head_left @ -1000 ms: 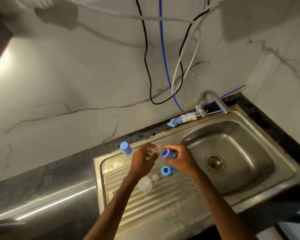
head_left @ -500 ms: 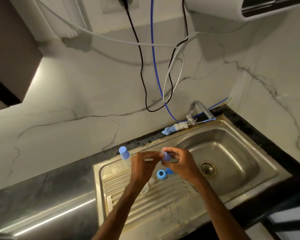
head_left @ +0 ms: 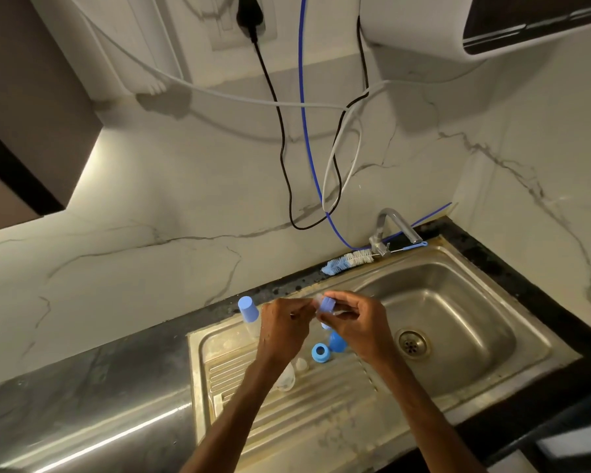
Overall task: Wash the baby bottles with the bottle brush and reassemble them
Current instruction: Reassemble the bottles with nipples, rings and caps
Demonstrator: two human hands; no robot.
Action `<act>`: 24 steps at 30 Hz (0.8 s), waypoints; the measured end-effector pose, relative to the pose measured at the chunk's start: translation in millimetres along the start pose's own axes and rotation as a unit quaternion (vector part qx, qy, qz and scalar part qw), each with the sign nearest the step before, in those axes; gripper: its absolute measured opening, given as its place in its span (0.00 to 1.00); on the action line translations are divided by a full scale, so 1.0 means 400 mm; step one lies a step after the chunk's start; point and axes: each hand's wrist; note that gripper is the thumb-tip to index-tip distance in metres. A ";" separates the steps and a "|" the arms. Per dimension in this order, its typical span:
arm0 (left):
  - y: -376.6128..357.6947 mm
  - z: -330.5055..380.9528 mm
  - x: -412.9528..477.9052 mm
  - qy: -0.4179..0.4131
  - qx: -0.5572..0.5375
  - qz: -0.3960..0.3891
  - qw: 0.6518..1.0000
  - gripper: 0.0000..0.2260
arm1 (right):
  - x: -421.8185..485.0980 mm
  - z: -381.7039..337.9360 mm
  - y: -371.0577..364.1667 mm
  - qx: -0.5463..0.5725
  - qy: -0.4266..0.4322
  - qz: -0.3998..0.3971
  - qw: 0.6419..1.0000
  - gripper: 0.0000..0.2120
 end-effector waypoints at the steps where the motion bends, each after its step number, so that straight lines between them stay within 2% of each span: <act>1: 0.004 0.001 0.005 0.001 -0.012 -0.009 1.000 0.07 | 0.001 -0.003 0.000 -0.004 0.006 0.005 1.000 0.21; 4: 0.014 -0.011 0.014 0.026 -0.065 -0.041 0.997 0.08 | 0.005 -0.011 0.001 -0.025 0.025 0.013 0.999 0.22; 10: 0.024 -0.026 0.015 0.065 -0.143 -0.044 0.987 0.11 | 0.011 -0.012 -0.016 -0.023 0.035 -0.004 0.999 0.24; 12: 0.022 -0.030 0.017 0.075 -0.171 -0.063 0.980 0.09 | 0.015 -0.015 -0.016 -0.001 0.012 -0.014 1.000 0.24; 14: 0.016 -0.042 0.017 0.080 -0.163 -0.068 0.981 0.09 | 0.016 -0.020 -0.016 0.034 -0.023 -0.035 0.999 0.19; 17: 0.015 -0.060 0.019 0.122 -0.174 -0.024 0.977 0.10 | 0.014 -0.028 -0.010 0.102 -0.101 -0.074 0.987 0.17; 19: 0.027 -0.067 0.022 0.164 -0.220 0.013 0.962 0.12 | 0.013 -0.036 -0.003 0.201 -0.178 -0.069 0.961 0.14; 21: 0.036 -0.068 0.027 0.171 -0.225 0.018 0.959 0.12 | 0.014 -0.050 0.009 0.336 -0.269 -0.021 0.902 0.10; 23: 0.037 -0.066 0.023 0.156 -0.218 0.000 0.963 0.11 | 0.019 -0.057 0.013 0.436 -0.333 0.027 0.835 0.15; 24: 0.034 -0.061 0.018 0.146 -0.218 -0.003 0.965 0.09 | 0.021 -0.056 0.012 0.453 -0.354 0.040 0.817 0.19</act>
Point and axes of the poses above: each hand's wrist, its own x-axis towards the middle knuckle, its own y-axis out of the back of the hand, z = x × y, and after that the axes turned 2 degrees about x, right-handed
